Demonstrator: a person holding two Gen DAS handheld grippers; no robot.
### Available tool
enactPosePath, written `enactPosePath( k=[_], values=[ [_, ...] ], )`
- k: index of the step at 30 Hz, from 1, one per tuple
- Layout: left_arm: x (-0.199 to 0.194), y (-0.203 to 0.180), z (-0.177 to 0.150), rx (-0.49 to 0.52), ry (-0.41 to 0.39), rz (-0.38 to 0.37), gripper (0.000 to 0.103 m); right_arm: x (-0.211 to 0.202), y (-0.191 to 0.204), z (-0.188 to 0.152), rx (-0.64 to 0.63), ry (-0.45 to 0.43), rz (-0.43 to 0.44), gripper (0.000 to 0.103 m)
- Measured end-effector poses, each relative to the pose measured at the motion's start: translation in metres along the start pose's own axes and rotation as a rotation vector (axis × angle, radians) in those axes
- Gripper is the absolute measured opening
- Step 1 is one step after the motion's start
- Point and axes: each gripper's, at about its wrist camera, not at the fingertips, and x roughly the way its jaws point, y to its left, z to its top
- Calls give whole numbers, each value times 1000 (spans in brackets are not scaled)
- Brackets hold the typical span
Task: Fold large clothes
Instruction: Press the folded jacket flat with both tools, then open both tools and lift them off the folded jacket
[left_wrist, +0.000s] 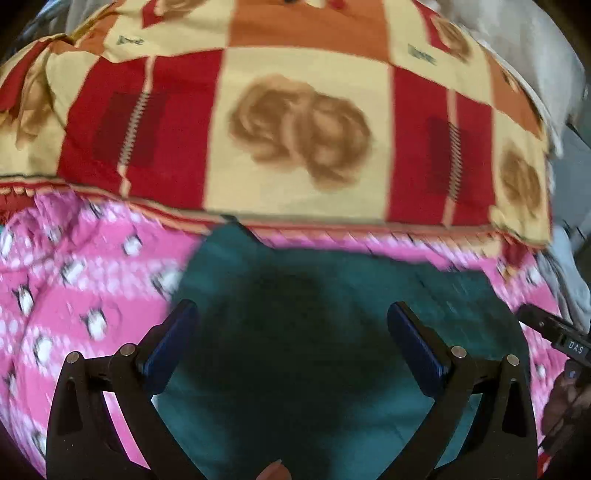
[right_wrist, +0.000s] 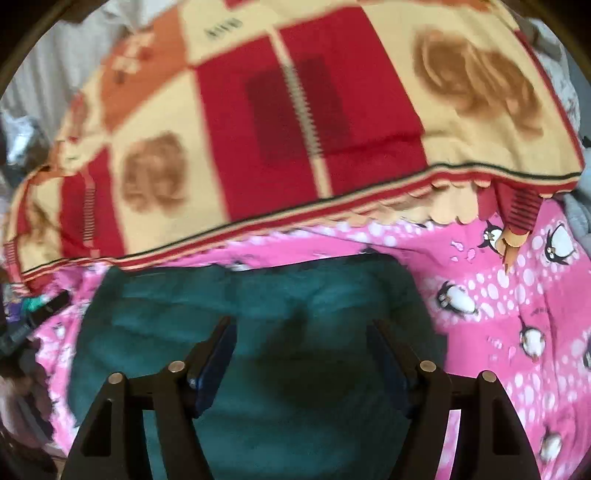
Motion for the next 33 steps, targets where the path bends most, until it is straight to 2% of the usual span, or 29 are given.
enactPosePath(
  k=[1,3,4,5,7,11,14,16,21,25,28,33],
  values=[
    [2,-6,-11,5,16,2,103,-5,8,-9,-17,-8,3,70],
    [23,-10,-39,9,88,55,103,-4,23,-32,-61,-15,-20,70],
    [34,-9,-51,-5,113,58,103,5,26,-45,-71,9,-29,70],
    [35,-6,-58,-14,90,52,103,17,25,-56,-69,48,-30,72],
    [35,-6,-62,-13,60,56,103,28,20,-73,-80,16,-22,75],
    [36,-5,-58,-71,65,64,103,35,18,-74,-86,26,-7,80],
    [28,-8,-64,-45,94,76,103,30,19,-67,-98,86,-5,80],
    [10,-14,-68,-5,105,91,103,10,25,-64,-93,87,-11,78],
    [-49,-26,-105,-5,107,35,103,-74,36,-90,-96,-62,-27,78],
    [-94,-43,-139,53,82,114,103,-119,41,-129,-70,-121,-70,78],
    [-121,-51,-157,57,63,132,103,-148,50,-154,-69,-123,-111,78],
    [-166,-69,-177,64,29,108,103,-196,71,-180,-112,-140,-60,78]
  ],
)
